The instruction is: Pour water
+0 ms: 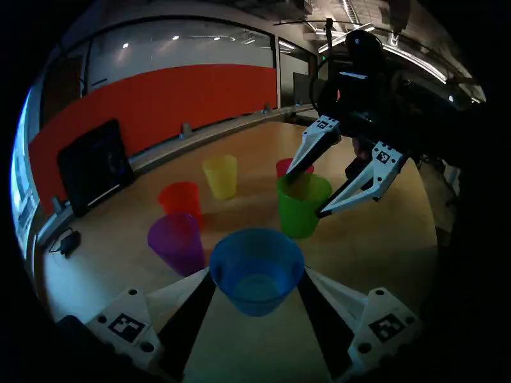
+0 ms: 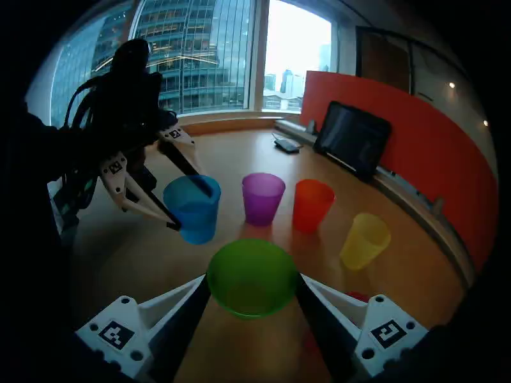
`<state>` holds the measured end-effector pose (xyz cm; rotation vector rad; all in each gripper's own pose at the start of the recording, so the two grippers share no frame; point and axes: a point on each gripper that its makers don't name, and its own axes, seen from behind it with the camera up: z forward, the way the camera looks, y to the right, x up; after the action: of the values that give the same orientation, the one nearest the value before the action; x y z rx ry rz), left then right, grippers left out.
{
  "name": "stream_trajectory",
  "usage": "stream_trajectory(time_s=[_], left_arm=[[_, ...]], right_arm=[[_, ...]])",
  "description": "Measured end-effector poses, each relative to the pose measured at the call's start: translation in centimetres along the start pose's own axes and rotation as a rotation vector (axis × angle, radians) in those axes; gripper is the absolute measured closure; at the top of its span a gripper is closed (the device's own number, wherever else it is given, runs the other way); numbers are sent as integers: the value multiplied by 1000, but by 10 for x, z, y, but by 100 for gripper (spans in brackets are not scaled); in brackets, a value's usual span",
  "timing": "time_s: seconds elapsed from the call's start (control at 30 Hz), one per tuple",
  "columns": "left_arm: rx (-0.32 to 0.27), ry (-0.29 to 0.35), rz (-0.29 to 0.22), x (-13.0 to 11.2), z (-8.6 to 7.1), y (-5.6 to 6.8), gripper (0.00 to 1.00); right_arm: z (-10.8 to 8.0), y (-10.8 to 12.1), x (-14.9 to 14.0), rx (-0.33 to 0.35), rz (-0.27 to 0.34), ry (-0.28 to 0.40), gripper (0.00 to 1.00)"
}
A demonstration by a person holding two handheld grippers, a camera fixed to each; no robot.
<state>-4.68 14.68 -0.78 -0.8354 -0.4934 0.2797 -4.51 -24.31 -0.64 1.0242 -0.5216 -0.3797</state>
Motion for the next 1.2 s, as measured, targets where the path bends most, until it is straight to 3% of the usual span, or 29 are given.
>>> stream_trajectory(time_s=[0.6,1.2], left_arm=[[93,120,-30,49,-30,-12,15],[94,216,-50,86,-36,-15,15]], right_arm=[[-49,4,57,-99,0,167,5],[-75,13,104,-178,42,386,5]])
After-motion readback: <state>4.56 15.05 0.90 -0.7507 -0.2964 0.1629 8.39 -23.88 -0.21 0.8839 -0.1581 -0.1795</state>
